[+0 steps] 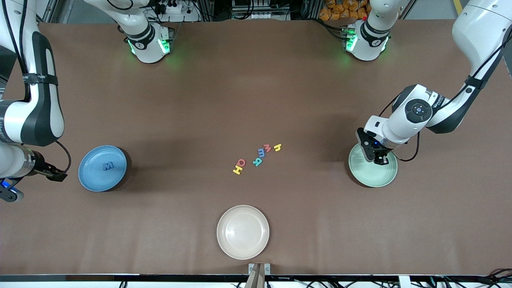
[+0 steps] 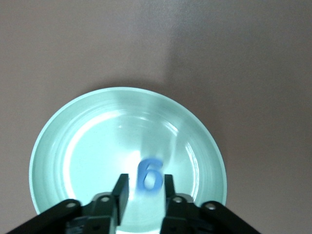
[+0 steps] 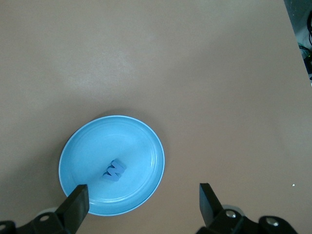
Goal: Sort uppercase to blue plate, lowercase to green plate
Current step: 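Carry the blue 6 onto the green plate and open the left gripper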
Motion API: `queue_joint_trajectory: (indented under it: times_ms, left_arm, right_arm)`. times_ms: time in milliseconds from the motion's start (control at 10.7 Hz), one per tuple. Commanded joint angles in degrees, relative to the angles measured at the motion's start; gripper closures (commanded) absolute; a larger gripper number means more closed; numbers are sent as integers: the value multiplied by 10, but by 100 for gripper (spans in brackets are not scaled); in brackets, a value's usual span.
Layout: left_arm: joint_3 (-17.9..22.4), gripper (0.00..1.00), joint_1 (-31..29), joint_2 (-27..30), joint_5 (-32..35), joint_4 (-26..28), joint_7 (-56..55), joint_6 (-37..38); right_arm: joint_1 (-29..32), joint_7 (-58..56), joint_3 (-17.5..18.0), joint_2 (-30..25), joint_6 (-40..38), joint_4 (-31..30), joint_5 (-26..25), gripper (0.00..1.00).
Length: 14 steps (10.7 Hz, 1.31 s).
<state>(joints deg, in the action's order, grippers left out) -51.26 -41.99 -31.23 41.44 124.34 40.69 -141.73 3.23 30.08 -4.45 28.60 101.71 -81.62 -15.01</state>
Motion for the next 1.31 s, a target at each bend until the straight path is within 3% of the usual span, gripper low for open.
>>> queue_joint_trajectory:
  times_ms: [0,281,468,655,749,936,1030,1217]
  left_arm:
    - [-9,33,-12,-4,15,-1,-3,0]
    - [-16,32,-11,19,11,-7,-52,17]
    - [-79,33,-20,48,3,-11,-163,103]
    - [-131,33,-20,64,-56,-46,-241,191]
    - [-146,33,-20,64,-80,-60,-264,219]
    - [-158,35,-20,59,-96,-63,-290,224]
    - [-161,36,-16,57,-103,-66,-291,220]
    - [-164,38,-2,43,-113,-71,-288,198]
  right_arm:
    - [6,2,5,-10,9,-3,-3,0]
    - [7,3,5,-7,35,-4,-1,0]
    - [2,4,6,-7,34,-7,2,0]
    - [0,3,5,-7,34,-7,57,0]
    - [-3,4,5,-8,30,-7,60,0]
    - [-12,12,6,-7,30,-9,81,0]
    - [-17,18,6,-7,31,-10,115,0]
    - [-56,54,5,7,75,-9,147,0]
